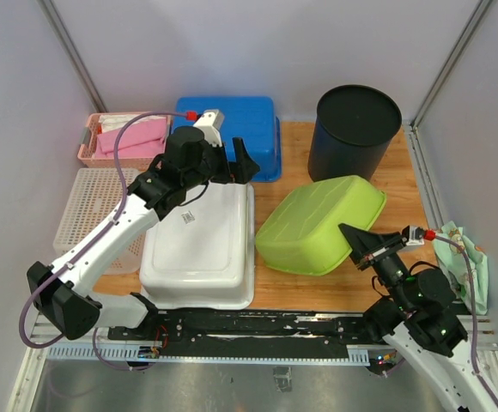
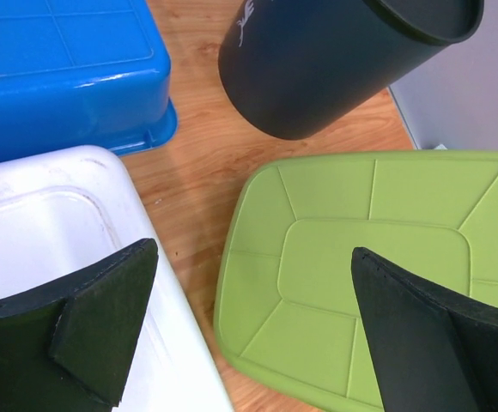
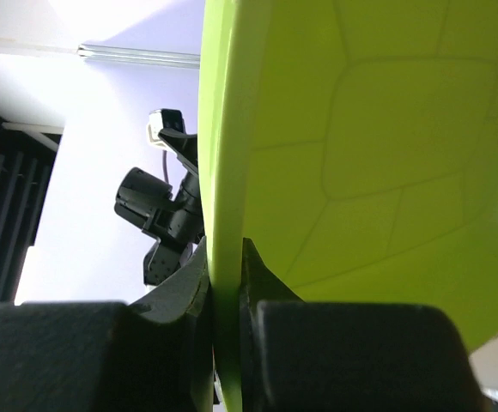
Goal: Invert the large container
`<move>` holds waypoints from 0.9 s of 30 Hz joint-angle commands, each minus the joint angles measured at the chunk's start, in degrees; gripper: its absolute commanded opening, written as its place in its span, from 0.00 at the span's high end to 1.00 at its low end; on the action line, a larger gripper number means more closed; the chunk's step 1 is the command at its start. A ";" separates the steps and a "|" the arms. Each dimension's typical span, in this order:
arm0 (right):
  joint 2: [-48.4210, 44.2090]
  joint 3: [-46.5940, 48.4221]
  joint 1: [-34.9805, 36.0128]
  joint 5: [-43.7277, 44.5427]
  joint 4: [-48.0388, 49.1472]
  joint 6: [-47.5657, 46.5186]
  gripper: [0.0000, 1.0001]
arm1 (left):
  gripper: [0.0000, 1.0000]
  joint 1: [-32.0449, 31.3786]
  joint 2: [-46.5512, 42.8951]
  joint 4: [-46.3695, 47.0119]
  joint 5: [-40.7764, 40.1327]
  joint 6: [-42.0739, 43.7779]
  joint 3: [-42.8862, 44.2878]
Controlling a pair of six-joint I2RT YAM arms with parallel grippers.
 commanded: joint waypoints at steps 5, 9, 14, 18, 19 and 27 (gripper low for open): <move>0.27 7.87 0.81 9.87 -45.68 -0.77 0.86 | 0.01 0.14 -0.21 0.32 0.78 2.27 0.01; 0.27 10.48 0.80 15.08 -52.65 -2.08 0.84 | 0.01 0.14 -0.48 0.44 0.53 2.40 -0.12; 0.21 10.85 0.81 22.08 -58.68 -6.48 0.82 | 0.01 0.14 -0.39 0.22 0.03 2.75 -0.20; 1.77 9.22 0.87 22.18 -58.78 -9.02 0.77 | 0.01 0.11 -0.54 0.27 -0.53 2.81 -0.79; 2.37 8.91 0.85 21.98 -58.74 -9.13 0.76 | 0.01 0.13 -0.61 0.32 -0.45 2.78 -0.89; 6.06 6.29 0.79 19.08 -56.20 -9.97 0.69 | 0.01 0.14 -1.31 0.19 -0.03 3.37 -1.41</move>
